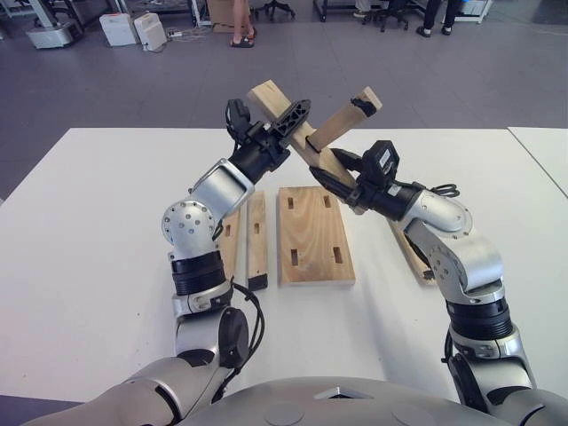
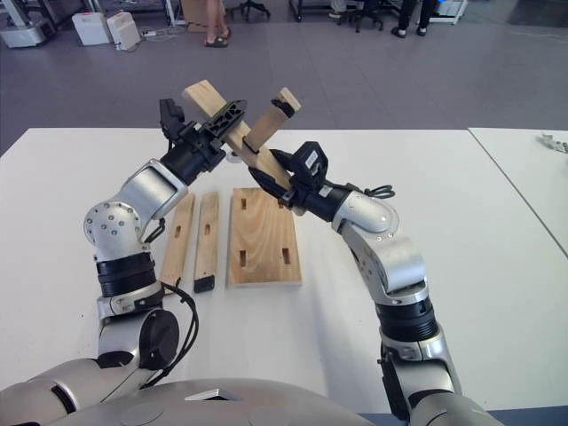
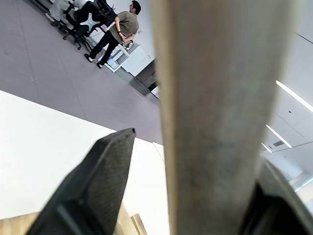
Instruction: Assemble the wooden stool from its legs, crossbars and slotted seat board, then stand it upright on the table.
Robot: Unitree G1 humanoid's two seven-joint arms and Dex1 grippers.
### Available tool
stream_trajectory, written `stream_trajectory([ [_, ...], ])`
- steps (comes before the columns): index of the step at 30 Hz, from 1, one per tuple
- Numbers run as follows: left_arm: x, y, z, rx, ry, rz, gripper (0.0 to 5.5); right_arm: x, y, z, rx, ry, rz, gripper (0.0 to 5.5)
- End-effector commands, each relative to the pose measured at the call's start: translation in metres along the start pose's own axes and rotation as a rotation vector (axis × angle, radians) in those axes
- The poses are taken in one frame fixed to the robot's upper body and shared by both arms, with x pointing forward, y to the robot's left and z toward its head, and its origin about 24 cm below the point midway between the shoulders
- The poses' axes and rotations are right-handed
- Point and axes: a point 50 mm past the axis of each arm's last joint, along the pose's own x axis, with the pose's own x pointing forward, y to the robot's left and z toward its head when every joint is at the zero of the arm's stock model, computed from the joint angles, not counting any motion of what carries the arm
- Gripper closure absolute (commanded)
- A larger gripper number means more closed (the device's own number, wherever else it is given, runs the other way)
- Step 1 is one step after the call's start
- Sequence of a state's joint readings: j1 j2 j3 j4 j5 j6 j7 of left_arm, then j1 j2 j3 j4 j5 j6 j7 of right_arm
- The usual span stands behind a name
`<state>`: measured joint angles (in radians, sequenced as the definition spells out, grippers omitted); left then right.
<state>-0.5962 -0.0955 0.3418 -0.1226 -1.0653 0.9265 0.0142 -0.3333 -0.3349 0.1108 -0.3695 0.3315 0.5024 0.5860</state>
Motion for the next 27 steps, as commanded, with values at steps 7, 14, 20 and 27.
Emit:
stream_trajectory([
  [7,-0.012,-0.003,-0.005,0.015,0.003,0.037,4.46,-0.001,0.005,-0.002,-0.035,-0.006,0.005,3.43],
  [14,-0.066,0.020,0.003,0.077,-0.142,0.250,4.49,-0.022,0.026,-0.027,0.020,0.115,0.071,2.32],
  [20,-0.132,0.024,0.005,0.167,-0.265,0.503,4.49,-0.079,0.038,-0.092,0.016,0.520,0.036,2.32],
  [27,-0.134,0.023,-0.012,0.085,-0.275,0.569,4.49,-0.093,0.016,-0.101,-0.048,0.608,-0.122,2.32],
])
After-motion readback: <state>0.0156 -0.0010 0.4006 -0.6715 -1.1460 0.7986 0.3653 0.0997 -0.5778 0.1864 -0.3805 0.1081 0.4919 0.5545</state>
